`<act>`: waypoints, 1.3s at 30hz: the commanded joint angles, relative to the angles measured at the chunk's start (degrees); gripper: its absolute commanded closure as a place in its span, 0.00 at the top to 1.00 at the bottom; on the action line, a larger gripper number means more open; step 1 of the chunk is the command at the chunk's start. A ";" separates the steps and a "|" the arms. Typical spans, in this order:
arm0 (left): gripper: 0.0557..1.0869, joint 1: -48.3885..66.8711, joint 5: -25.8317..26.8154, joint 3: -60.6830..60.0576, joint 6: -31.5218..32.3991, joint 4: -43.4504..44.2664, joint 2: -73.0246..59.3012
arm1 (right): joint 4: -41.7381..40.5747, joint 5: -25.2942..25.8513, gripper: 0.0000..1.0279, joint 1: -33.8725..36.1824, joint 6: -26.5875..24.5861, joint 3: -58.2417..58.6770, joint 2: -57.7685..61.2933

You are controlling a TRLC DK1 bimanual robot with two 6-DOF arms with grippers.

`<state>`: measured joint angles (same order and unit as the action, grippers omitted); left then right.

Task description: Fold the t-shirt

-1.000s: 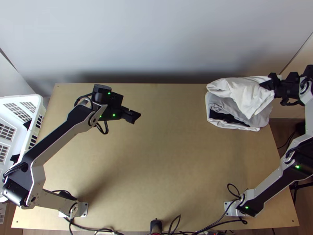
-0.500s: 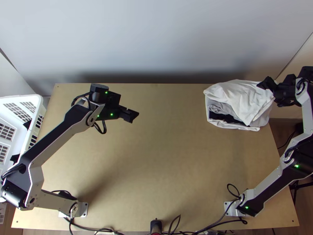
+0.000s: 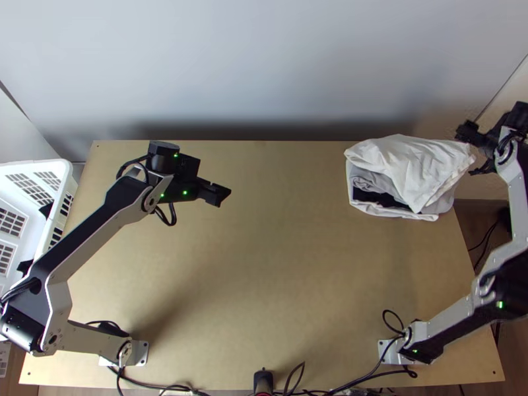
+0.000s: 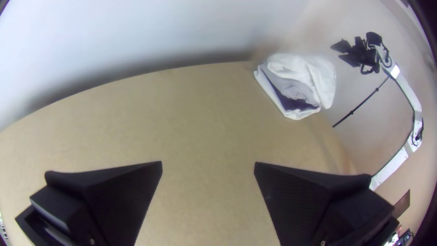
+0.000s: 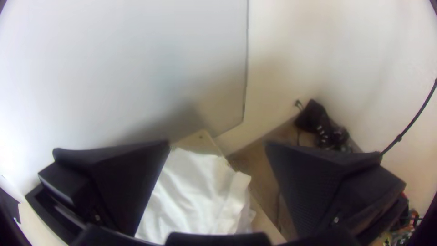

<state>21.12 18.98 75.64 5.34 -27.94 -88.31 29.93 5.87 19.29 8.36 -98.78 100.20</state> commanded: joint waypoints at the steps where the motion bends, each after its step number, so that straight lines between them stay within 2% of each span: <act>1: 0.95 -0.29 0.00 -0.23 0.02 -0.01 0.16 | -7.17 2.66 0.95 -9.80 -4.67 10.10 -11.52; 4: 0.95 -0.21 0.00 -0.23 0.19 0.08 0.07 | -16.13 2.66 0.95 -16.21 -8.01 17.04 -14.07; 8: 0.95 -0.21 0.00 -0.49 0.46 0.08 0.07 | -25.01 2.74 0.95 -20.52 -8.71 23.72 -12.75; 14: 0.95 -1.61 0.00 -1.81 0.19 0.08 1.04 | -48.57 6.44 0.95 -19.20 -12.84 33.74 -7.39; 20: 0.95 -2.05 0.00 -2.95 0.11 0.08 1.30 | -59.29 10.57 0.95 -11.99 -12.67 34.18 -1.06; 28: 0.95 -1.44 0.09 -1.72 0.46 0.70 -0.02 | -65.35 10.74 0.95 -8.21 -12.14 38.84 12.21; 29: 0.95 -1.35 0.09 -1.54 0.54 0.70 -0.02 | -67.11 10.83 0.95 -7.60 -11.70 39.98 14.32; 30: 0.95 -1.35 0.09 -1.46 0.54 0.70 -0.11 | -66.94 10.74 0.94 -6.28 -8.62 39.46 14.67; 35: 0.95 -1.70 0.09 -1.46 0.63 0.52 0.07 | -66.58 10.74 0.94 -5.23 -8.54 40.69 11.77; 39: 0.95 -1.61 0.09 -0.84 1.07 0.61 0.25 | -66.32 10.83 0.94 -5.93 -8.54 39.37 3.95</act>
<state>19.57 19.03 74.08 6.00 -27.33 -88.14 -36.16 16.12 12.78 -0.71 -59.42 109.84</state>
